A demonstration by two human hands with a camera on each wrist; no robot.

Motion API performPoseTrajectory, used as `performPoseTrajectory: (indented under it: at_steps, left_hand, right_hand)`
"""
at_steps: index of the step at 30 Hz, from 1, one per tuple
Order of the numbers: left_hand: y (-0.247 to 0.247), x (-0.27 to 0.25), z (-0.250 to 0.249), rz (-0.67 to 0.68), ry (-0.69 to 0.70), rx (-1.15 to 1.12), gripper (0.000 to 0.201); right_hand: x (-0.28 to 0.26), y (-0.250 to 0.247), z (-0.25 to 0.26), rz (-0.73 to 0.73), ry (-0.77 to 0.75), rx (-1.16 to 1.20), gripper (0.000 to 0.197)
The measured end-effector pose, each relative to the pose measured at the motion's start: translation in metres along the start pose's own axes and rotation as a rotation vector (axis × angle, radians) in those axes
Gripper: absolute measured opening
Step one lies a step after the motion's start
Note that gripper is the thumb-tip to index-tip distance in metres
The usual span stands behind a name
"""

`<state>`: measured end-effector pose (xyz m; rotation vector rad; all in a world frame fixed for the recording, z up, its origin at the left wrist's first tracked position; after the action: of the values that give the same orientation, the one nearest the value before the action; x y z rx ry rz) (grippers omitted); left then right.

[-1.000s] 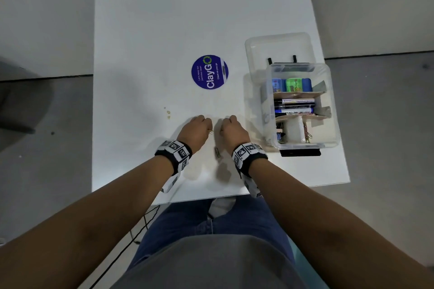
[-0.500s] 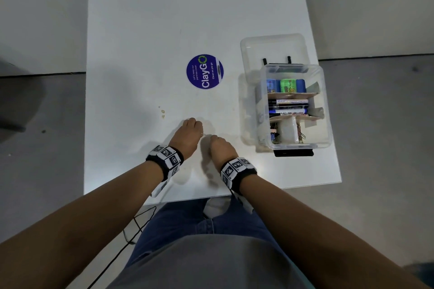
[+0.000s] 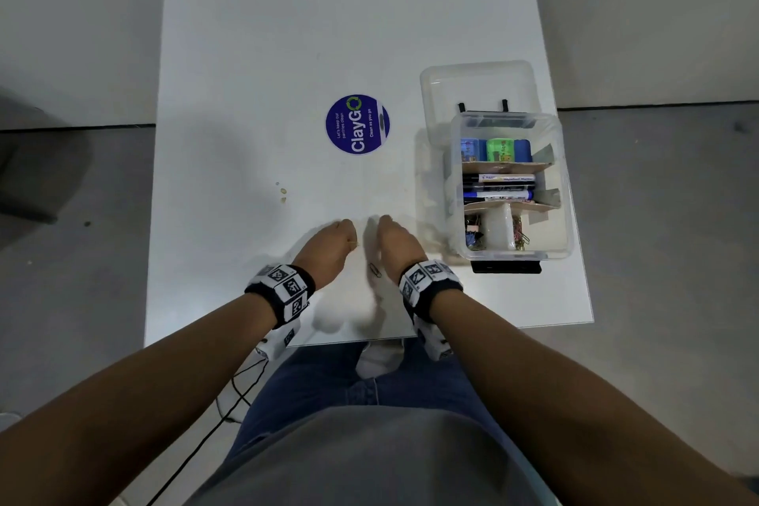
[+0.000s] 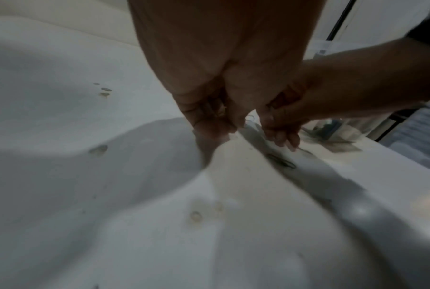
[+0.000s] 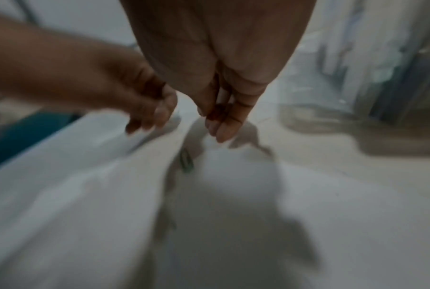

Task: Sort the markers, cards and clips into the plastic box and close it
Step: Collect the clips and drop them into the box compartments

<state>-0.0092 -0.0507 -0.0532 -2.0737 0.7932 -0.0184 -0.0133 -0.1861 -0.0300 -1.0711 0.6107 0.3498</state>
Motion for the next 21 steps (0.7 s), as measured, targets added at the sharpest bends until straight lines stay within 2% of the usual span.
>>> performPoseTrajectory:
  at_steps: [2, 5, 7, 9, 12, 15, 18, 19, 21]
  left_hand:
    - [0.006, -0.004, -0.012, 0.052, 0.048, -0.064, 0.008]
    - [0.02, -0.004, -0.023, 0.181, 0.102, -0.052, 0.02]
    - [0.028, -0.002, -0.03, 0.256, 0.18, 0.049, 0.026]
    - [0.032, -0.001, -0.038, 0.295, 0.268, 0.218, 0.023]
    - [0.032, 0.0, -0.051, 0.309, 0.299, 0.363, 0.03]
    - [0.03, 0.003, -0.058, 0.349, 0.283, 0.477, 0.035]
    - [0.025, 0.007, -0.057, 0.38, 0.21, 0.406, 0.024]
    - [0.02, 0.011, -0.059, 0.356, 0.175, 0.358, 0.017]
    - [0.003, 0.022, -0.07, 0.215, 0.11, 0.221, 0.007]
  right_hand:
    - [0.0, -0.016, -0.006, -0.063, 0.05, 0.143, 0.013]
    - [-0.007, -0.036, -0.006, -0.146, 0.01, 0.341, 0.011]
    - [-0.014, -0.046, -0.005, -0.173, -0.034, 0.417, 0.008]
    - [-0.02, -0.054, -0.008, -0.175, -0.061, 0.436, 0.008]
    - [-0.025, -0.068, -0.017, -0.169, -0.073, 0.466, 0.007]
    - [-0.032, -0.091, -0.027, -0.182, -0.089, 0.496, 0.005]
    - [-0.04, -0.118, -0.047, -0.212, -0.063, 0.598, 0.005]
    - [-0.042, -0.127, -0.057, -0.233, -0.048, 0.63, 0.006]
    - [-0.044, -0.145, -0.083, -0.291, -0.015, 0.655, 0.009]
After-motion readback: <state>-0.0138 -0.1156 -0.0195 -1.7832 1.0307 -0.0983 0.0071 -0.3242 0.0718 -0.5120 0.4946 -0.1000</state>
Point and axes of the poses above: each hand's wrist, its own x-axis towards the middle knuckle, its own y-axis out of the palm, z = x × y, the point moved 4 cm from there along x, towards the middle knuckle, and after that the axes turned 12 degrees about y, right-handed, at the moved point
